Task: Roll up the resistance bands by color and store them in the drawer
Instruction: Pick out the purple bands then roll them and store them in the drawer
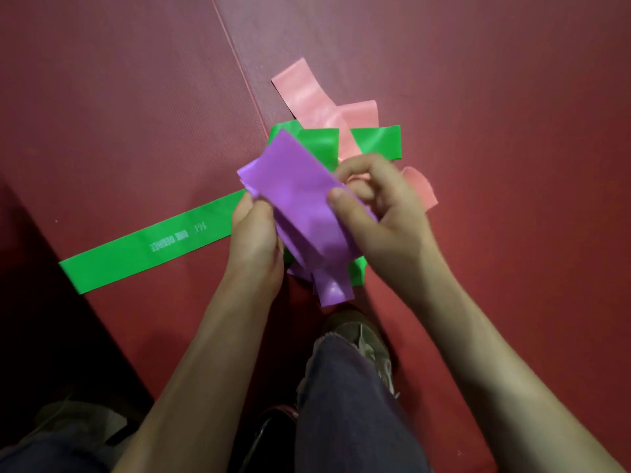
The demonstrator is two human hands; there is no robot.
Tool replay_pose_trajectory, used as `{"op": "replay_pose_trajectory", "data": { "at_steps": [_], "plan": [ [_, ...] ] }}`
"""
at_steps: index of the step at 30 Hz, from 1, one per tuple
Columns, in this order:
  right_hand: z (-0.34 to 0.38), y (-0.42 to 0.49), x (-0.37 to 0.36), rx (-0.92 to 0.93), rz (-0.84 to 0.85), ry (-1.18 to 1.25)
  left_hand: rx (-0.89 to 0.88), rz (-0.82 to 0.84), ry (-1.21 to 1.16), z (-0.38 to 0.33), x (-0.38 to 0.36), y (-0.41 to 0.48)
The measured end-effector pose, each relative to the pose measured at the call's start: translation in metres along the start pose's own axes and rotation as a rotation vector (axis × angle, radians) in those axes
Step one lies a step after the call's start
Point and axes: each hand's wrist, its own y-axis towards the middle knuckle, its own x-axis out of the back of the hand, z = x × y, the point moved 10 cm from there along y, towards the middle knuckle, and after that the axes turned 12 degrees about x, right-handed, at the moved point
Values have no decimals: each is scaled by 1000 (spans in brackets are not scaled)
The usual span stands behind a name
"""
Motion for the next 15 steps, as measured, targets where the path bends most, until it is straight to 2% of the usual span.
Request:
{"op": "replay_pose_trajectory", "data": {
  "at_steps": [2,6,11,15],
  "plan": [
    [-20,-8,-9,-111,-44,56,58,50,-12,7,-6,0],
    [-42,-21,-8,-247,-186,-30,20,64,-74,3,-12,-6],
    [-29,-18,-8,-220,-215,-137,147,168,-188,12,-29,-7],
    [-24,-18,-3,-176,-220,-208,101,231,-193,2,-39,-11]
  ]
}}
